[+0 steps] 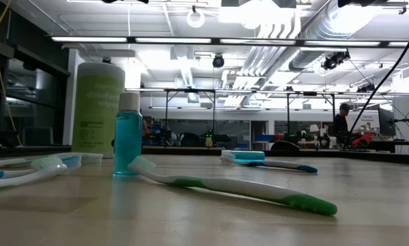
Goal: Pick & Place toothbrushing station
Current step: Put the left blue toothbrush into the right section of the transparent organizer
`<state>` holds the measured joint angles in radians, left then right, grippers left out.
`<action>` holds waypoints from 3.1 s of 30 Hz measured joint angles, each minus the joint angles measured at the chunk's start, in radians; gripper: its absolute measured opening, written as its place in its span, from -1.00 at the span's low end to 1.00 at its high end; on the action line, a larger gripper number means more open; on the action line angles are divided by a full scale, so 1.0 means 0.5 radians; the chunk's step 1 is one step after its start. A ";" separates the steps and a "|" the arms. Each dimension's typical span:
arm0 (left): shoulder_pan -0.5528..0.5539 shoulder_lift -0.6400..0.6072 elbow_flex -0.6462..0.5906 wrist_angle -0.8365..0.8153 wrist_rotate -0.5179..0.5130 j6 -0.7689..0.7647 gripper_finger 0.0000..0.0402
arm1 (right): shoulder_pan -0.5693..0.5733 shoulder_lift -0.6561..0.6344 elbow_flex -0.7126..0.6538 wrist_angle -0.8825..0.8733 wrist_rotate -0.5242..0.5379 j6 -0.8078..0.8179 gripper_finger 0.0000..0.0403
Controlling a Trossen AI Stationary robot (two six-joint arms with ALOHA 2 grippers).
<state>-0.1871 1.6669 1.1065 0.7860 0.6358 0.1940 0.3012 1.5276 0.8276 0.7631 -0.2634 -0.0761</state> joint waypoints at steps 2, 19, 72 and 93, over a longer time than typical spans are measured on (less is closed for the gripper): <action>0.000 0.000 0.000 0.000 -0.005 0.000 -0.99 | 0.000 0.000 0.000 -0.003 -0.001 0.000 -0.51; -0.002 0.000 0.000 0.011 -0.019 0.001 -0.99 | -0.002 0.000 0.000 -0.017 -0.066 0.013 -0.51; -0.124 -0.002 0.000 -0.094 -0.398 0.050 -0.99 | 0.002 0.001 -0.001 0.054 -0.069 0.099 -0.51; -0.176 -0.002 0.000 -0.103 -0.589 0.075 -0.90 | -0.002 0.000 -0.001 0.036 -0.191 0.023 -0.92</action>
<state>-0.2752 1.6657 1.1065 0.7344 0.3412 0.2313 0.3003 1.5276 0.8272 0.7811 -0.3588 -0.0644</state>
